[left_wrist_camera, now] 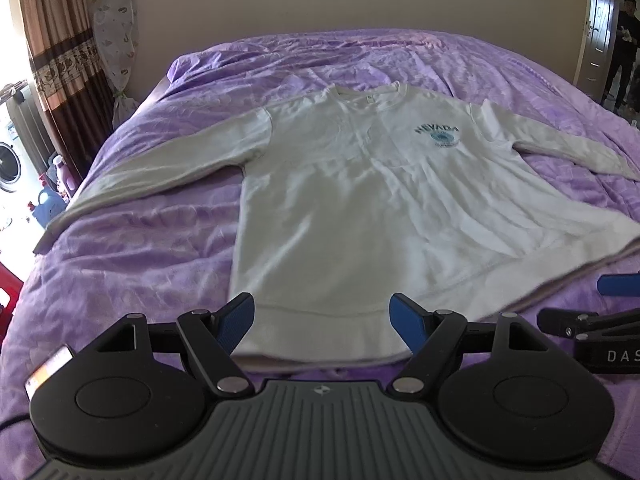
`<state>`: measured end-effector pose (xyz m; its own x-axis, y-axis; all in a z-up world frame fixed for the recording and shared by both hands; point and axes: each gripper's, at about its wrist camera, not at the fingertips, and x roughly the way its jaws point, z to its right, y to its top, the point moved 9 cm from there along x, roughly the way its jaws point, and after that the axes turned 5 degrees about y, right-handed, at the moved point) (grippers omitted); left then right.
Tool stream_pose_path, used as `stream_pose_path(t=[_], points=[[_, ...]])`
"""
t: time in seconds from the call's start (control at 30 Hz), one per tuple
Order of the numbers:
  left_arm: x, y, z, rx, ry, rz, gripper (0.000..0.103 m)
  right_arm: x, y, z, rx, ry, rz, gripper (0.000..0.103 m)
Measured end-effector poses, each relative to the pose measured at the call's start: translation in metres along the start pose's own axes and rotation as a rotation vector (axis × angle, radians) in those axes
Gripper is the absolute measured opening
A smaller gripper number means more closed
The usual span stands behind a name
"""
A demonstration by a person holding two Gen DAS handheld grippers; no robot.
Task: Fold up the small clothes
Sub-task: 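Grasp the sweatshirt side edge with the left gripper and lift it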
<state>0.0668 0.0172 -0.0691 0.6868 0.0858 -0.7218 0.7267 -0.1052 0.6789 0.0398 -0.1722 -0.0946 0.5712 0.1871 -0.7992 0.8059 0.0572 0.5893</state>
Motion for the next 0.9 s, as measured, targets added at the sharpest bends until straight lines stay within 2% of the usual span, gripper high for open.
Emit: stream_pose_path(t=[0.1, 0.27, 0.33, 0.4, 0.47, 0.57, 0.6, 0.63, 0.77, 0.9], points=[[0.001, 0.015, -0.014, -0.009, -0.029, -0.001, 0.09, 0.002, 0.008, 0.002, -0.015, 0.018, -0.035, 0.083], [0.015, 0.051, -0.06, -0.066, 0.001, -0.017, 0.08, 0.004, 0.043, -0.003, -0.162, 0.038, -0.058, 0.083], [0.027, 0.062, -0.086, -0.138, 0.009, -0.045, 0.077, 0.004, 0.06, -0.007, -0.22, 0.042, -0.044, 0.082], [0.04, 0.071, -0.116, -0.224, 0.017, -0.074, 0.067, 0.005, 0.076, -0.011, -0.259, 0.065, -0.036, 0.08], [0.054, 0.078, -0.149, -0.299, 0.039, -0.095, 0.06, 0.009, 0.094, -0.016, -0.297, 0.097, -0.03, 0.07], [0.067, 0.086, -0.205, -0.395, 0.125, -0.079, 0.06, 0.021, 0.12, -0.018, -0.335, 0.111, 0.012, 0.051], [0.071, 0.087, -0.226, -0.441, 0.144, -0.07, 0.06, 0.028, 0.128, -0.017, -0.347, 0.108, 0.025, 0.041], [0.075, 0.086, -0.244, -0.491, 0.157, -0.068, 0.06, 0.036, 0.136, -0.017, -0.355, 0.105, 0.036, 0.036], [0.095, 0.077, -0.314, -0.696, 0.151, -0.084, 0.068, 0.074, 0.163, -0.016, -0.357, 0.114, 0.089, 0.03], [0.118, 0.051, -0.372, -0.902, 0.18, -0.084, 0.069, 0.119, 0.186, -0.021, -0.355, 0.116, 0.109, 0.03]])
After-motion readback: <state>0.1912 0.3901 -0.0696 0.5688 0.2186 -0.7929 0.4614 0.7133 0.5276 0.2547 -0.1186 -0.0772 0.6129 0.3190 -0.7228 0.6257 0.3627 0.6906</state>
